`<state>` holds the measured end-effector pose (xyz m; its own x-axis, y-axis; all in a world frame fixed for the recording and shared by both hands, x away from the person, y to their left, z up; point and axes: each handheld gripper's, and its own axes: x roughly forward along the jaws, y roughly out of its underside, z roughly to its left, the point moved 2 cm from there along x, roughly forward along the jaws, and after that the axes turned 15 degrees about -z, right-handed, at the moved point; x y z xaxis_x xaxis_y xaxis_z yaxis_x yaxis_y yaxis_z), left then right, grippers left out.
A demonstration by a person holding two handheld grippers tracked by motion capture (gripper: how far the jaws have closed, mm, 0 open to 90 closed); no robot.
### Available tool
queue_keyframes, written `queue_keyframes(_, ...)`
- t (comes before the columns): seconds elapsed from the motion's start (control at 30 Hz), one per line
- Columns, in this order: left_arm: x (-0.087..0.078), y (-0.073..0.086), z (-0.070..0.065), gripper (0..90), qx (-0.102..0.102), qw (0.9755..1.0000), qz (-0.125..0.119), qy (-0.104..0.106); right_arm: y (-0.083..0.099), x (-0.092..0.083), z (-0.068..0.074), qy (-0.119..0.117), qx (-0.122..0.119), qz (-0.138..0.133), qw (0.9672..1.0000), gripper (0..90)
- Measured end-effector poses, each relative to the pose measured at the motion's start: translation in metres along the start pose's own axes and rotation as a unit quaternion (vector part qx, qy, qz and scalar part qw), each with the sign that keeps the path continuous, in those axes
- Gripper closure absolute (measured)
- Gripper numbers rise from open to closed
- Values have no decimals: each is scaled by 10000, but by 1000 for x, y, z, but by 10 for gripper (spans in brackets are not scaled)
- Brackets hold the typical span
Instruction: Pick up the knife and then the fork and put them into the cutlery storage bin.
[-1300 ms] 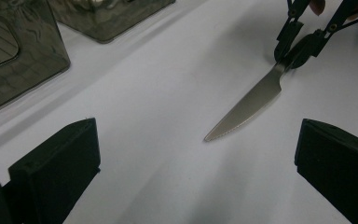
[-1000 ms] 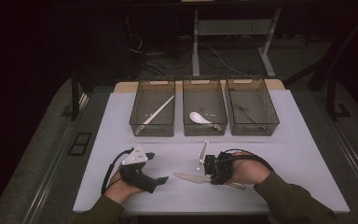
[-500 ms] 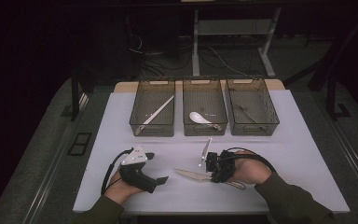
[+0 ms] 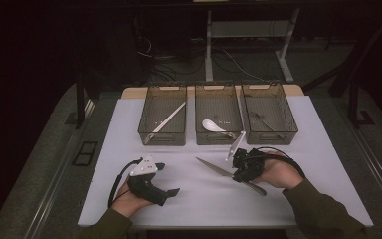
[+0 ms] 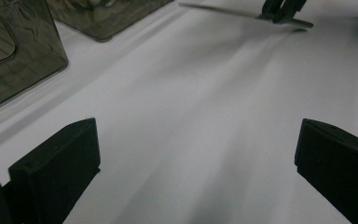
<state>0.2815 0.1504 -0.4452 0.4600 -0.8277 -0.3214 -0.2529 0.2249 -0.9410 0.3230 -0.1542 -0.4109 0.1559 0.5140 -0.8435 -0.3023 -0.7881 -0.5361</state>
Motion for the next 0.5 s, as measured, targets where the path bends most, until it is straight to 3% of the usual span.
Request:
queue_keyframes(0.27,0,0,1,0,18,10000,3,8,-2,-32,-19,343,197,-326,9987,801)
queue_keyframes(0.5,0,0,1,0,18,10000,5,12,-6,-77,-51,760,685,-636,9927,801)
